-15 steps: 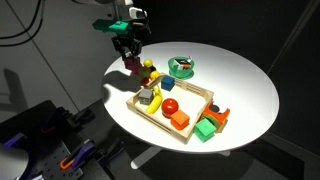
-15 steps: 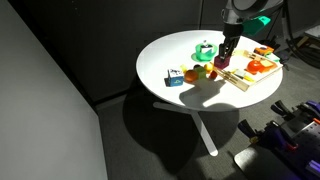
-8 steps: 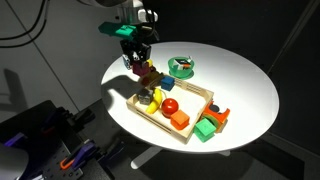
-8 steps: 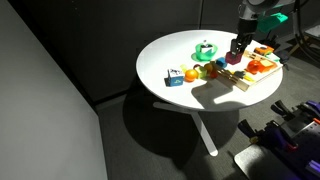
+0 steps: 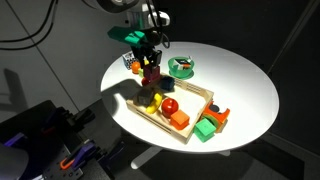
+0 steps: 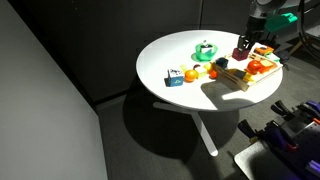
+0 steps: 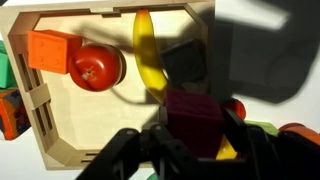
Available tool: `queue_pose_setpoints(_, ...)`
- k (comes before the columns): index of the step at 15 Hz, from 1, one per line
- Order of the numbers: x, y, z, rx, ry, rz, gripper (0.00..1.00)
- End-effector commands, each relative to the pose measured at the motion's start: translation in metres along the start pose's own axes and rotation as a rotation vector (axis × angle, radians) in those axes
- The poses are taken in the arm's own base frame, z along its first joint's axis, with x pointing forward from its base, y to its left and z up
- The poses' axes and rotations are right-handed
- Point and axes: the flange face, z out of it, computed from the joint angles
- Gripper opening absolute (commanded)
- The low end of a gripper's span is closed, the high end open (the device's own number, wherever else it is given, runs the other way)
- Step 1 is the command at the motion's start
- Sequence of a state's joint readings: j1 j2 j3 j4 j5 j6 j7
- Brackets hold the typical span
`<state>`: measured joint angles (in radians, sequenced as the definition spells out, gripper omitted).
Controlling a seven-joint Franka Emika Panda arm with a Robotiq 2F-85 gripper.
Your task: Pick up the pink block and put it on the tray
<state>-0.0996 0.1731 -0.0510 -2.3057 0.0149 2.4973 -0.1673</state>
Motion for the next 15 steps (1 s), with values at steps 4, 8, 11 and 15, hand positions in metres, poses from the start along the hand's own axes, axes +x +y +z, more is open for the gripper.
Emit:
queue_pose_setpoints(4, -0.012, 0.001, -0.019, 0.021, 0.098, 0.015, 0.99)
queue_pose_setpoints(8, -0.028, -0.019, -0.032, 0.076, 0.111, -0.060, 1.00)
queue_pose_setpoints(11, -0.041, -0.035, -0.043, 0.124, 0.102, -0.123, 1.00)
queue_pose_setpoints(15, -0.057, -0.048, -0.056, 0.145, 0.047, -0.167, 1.00)
